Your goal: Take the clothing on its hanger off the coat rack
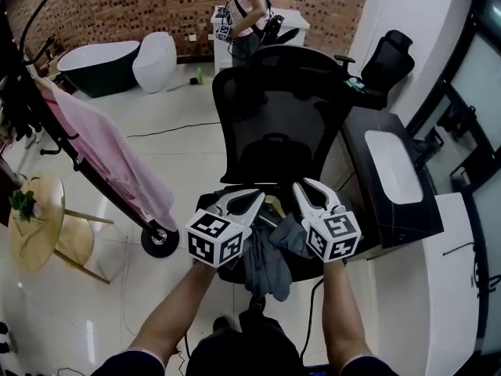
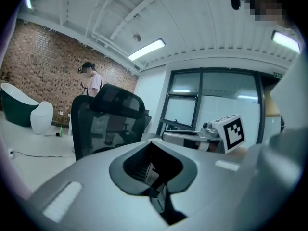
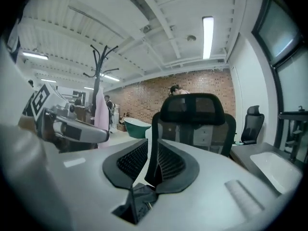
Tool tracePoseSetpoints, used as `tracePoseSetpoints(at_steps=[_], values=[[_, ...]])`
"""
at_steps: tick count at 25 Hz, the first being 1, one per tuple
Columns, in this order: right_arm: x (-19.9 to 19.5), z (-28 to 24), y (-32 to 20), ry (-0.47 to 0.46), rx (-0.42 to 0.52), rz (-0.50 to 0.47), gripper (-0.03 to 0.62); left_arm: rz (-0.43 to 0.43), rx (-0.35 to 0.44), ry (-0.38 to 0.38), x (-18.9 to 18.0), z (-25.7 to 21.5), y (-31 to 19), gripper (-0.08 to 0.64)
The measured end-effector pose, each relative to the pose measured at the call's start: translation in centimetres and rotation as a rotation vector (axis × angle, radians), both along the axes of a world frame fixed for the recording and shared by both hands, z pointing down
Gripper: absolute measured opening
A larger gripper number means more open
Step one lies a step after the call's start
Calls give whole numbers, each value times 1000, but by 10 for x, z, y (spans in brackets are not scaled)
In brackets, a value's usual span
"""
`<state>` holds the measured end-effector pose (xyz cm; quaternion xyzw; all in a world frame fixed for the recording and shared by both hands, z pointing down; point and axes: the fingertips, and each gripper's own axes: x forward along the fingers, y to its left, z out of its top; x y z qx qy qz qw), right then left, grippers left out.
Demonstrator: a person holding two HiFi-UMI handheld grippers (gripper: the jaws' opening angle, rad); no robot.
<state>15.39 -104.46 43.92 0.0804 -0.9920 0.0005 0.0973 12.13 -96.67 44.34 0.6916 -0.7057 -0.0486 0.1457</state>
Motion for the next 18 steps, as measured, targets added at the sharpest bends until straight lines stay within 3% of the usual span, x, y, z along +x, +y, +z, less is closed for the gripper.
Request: tracePoseSetpoints(at_steps=[3, 5, 11, 18], values=[[12, -32, 13, -97, -33, 15, 2, 24, 25, -24, 7, -20, 7, 12], [18, -48, 18, -133, -44, 23, 2, 36, 45, -32, 12, -32, 11, 12], [23, -66, 36, -121, 11, 41, 0, 48, 66, -56, 19, -48, 16, 12], [29, -75, 50, -145, -1, 20, 0, 64, 69, -66, 25, -50, 20, 12]])
